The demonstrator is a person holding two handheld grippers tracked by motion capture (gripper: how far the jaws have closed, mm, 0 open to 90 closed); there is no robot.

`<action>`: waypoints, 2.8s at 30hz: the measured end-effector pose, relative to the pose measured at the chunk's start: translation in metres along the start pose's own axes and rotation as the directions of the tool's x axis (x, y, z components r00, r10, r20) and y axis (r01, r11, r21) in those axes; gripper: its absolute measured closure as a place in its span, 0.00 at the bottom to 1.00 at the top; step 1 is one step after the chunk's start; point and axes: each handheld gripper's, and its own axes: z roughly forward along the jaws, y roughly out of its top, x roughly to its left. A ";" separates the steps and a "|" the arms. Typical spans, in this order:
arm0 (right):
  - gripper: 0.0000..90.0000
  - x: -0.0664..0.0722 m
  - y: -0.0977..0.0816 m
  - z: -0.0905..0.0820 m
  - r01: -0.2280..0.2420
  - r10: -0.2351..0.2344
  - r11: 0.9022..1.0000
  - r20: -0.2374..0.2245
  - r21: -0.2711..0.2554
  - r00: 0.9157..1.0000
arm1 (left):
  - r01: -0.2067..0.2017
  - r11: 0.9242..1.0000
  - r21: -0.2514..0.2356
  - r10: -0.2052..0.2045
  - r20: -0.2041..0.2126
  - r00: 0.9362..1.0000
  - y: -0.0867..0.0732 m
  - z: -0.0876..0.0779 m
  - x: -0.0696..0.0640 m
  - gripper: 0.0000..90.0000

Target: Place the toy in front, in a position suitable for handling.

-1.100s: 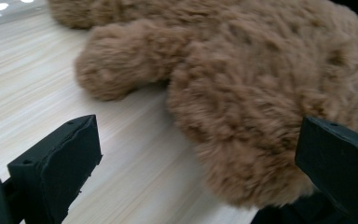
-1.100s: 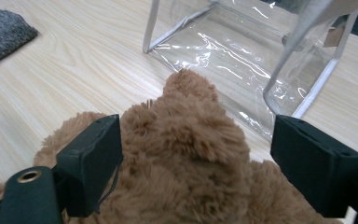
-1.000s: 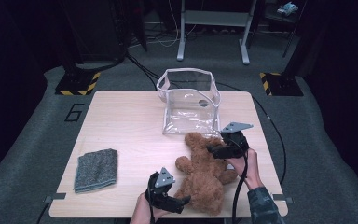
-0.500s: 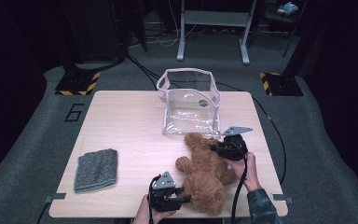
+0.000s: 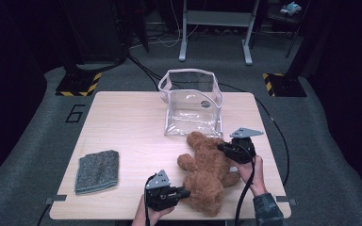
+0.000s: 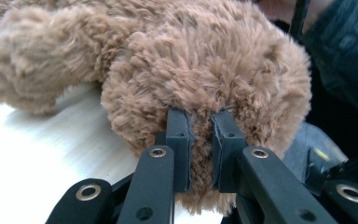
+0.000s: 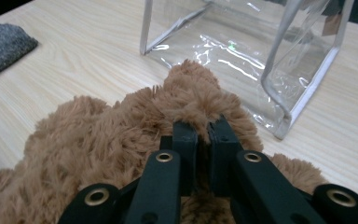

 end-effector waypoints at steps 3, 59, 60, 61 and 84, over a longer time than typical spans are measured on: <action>0.94 0.001 0.005 -0.005 0.004 -0.004 1.000 0.018 -0.004 1.000 | 0.017 0.999 -0.030 -0.017 0.002 1.000 0.007 -0.009 0.004 0.90; 0.46 0.037 0.003 0.000 -0.055 0.052 0.998 0.081 0.035 0.995 | 0.087 0.993 -0.078 -0.107 -0.291 0.951 0.043 -0.061 0.048 0.21; 0.41 0.036 0.003 0.001 -0.065 0.062 0.997 0.077 0.037 0.995 | 0.070 0.995 -0.073 -0.089 -0.295 0.951 0.043 -0.058 0.044 0.21; 0.37 0.035 0.003 0.001 -0.067 0.064 0.997 0.067 0.040 0.996 | 0.060 0.996 -0.059 -0.075 -0.299 0.951 0.044 -0.052 0.040 0.20; 0.83 0.027 -0.023 0.019 -0.043 0.048 0.996 -0.060 0.082 0.997 | -0.012 1.000 -0.005 0.009 -0.335 0.942 0.019 -0.016 0.048 0.69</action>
